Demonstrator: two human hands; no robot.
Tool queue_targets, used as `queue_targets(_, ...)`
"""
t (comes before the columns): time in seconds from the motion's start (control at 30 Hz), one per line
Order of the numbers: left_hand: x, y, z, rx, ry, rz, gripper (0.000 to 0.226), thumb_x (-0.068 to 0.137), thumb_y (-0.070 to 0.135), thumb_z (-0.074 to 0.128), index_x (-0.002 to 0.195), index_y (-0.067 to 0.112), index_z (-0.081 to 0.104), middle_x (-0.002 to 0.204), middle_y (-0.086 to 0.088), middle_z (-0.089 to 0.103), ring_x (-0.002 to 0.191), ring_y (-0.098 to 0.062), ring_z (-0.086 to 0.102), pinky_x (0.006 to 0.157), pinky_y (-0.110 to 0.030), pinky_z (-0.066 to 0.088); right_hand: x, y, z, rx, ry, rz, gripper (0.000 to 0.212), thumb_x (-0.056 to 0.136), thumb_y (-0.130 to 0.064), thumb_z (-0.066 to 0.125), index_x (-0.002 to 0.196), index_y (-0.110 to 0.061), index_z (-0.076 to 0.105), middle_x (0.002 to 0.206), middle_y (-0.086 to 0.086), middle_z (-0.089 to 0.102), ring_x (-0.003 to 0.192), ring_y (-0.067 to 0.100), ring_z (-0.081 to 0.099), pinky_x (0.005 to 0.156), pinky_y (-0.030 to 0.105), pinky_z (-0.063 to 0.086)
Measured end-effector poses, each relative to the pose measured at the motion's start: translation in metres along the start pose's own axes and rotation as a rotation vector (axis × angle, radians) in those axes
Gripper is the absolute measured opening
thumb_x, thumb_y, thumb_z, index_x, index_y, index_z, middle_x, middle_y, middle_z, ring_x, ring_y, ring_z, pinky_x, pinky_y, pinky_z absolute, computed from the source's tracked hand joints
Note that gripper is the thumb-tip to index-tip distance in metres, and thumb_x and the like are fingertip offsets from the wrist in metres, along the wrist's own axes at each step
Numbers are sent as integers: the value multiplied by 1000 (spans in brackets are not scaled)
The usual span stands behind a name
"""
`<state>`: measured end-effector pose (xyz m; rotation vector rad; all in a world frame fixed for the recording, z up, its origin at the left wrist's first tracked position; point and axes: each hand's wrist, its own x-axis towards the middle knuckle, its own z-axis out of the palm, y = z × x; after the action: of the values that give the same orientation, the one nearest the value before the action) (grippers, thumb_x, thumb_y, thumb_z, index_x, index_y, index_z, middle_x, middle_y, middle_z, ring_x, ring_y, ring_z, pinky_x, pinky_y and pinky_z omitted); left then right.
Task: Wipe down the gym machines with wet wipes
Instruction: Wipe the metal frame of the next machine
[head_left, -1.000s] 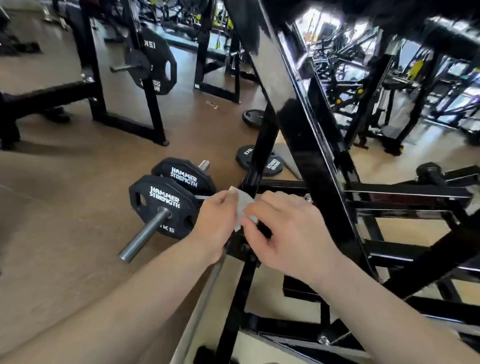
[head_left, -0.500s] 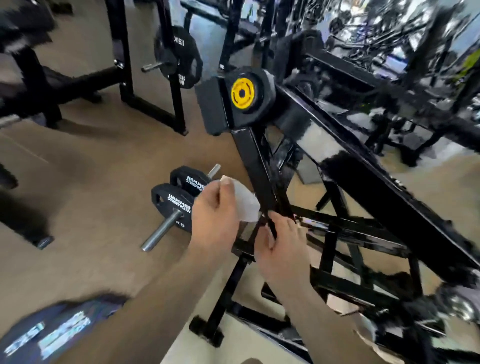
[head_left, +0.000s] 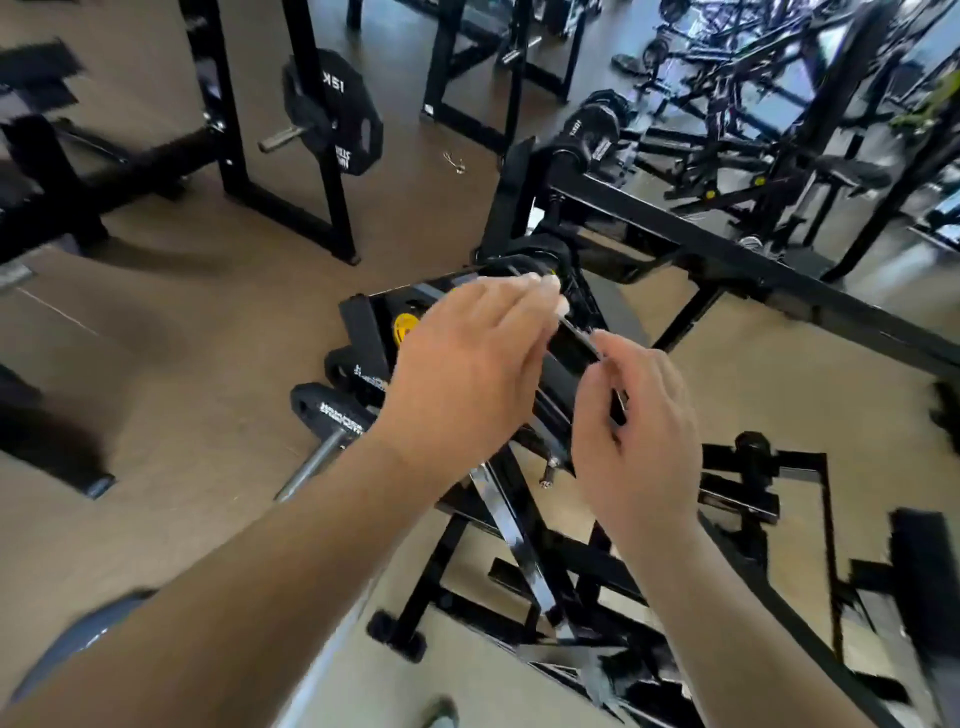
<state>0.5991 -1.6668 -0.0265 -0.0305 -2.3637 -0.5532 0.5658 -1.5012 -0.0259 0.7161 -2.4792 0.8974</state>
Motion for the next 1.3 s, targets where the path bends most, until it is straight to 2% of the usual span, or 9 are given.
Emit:
queue_targets(0.1, -12, 10, 46, 214, -440, -23, 48, 106, 31, 39, 147, 10, 53, 156, -10, 48, 151, -26, 34, 126, -44, 22, 1, 30, 5, 21, -106, 277, 43, 109, -35, 34, 137, -14, 59, 119, -1, 67, 112, 19, 62, 92, 38, 54)
queue_targets(0.3, -23, 35, 38, 103, -706, 275, 57, 107, 43, 29, 158, 20, 37, 164, 0, 34, 155, -18, 24, 128, -43, 16, -2, 39, 3, 400, -111, 563, 47, 102, -52, 39, 141, -29, 52, 117, -10, 67, 113, 10, 64, 98, 42, 55)
queue_targets(0.5, -5, 3, 39, 283, -618, 16, 63, 108, 45, 12, 159, 14, 33, 168, -6, 26, 158, -21, 12, 129, -42, 6, -3, 30, -5, 319, -76, 530, 27, 106, -32, 46, 123, -27, 65, 108, -16, 69, 105, 3, 65, 92, 28, 53)
queue_targets(0.73, -27, 46, 38, 126, -753, 330, 55, 108, 38, 32, 160, 23, 30, 167, 2, 23, 156, -13, 11, 130, -39, 3, -24, 76, -60, -131, -346, 462, 28, 104, -33, 53, 127, -28, 68, 117, -17, 70, 98, -6, 58, 78, 6, 42)
queue_targets(0.9, -24, 47, 49, 276, -546, -143, 58, 110, 42, 13, 158, 18, 33, 167, -1, 26, 158, -15, 7, 129, -44, 9, -49, 105, -78, -93, -454, 531, 28, 106, -37, 48, 96, -24, 69, 76, -8, 69, 68, 8, 63, 62, 37, 55)
queue_targets(0.97, -48, 98, 63, 205, -568, -53, 55, 111, 42, 20, 158, 19, 34, 168, 0, 25, 158, -15, 6, 128, -42, 5, -53, 114, -81, 85, -453, 596, 35, 107, -36, 48, 82, -18, 65, 66, 2, 64, 57, 16, 58, 58, 45, 51)
queue_targets(1.1, -74, 162, 72, 64, -724, 269, 51, 105, 38, 42, 154, 24, 45, 164, 3, 34, 157, -14, 17, 128, -40, 12, -49, 126, -99, 267, -403, 632, 33, 108, -34, 48, 86, -21, 69, 79, -13, 70, 75, 2, 64, 63, 18, 47)
queue_targets(1.17, -67, 150, 66, 124, -770, 291, 52, 109, 43, 34, 159, 27, 35, 166, 6, 27, 157, -10, 11, 129, -38, 6, -54, 136, -108, 262, -469, 612, 40, 108, -45, 42, 88, -21, 68, 79, -12, 69, 74, 3, 63, 66, 24, 47)
queue_targets(1.3, -47, 108, 54, 392, -598, -172, 59, 109, 48, 6, 162, 25, 20, 171, 3, 16, 158, -12, -3, 130, -42, 3, -70, 148, -122, 146, -588, 520, 53, 105, -56, 33, 87, -17, 65, 68, 6, 63, 60, 17, 58, 57, 23, 42)
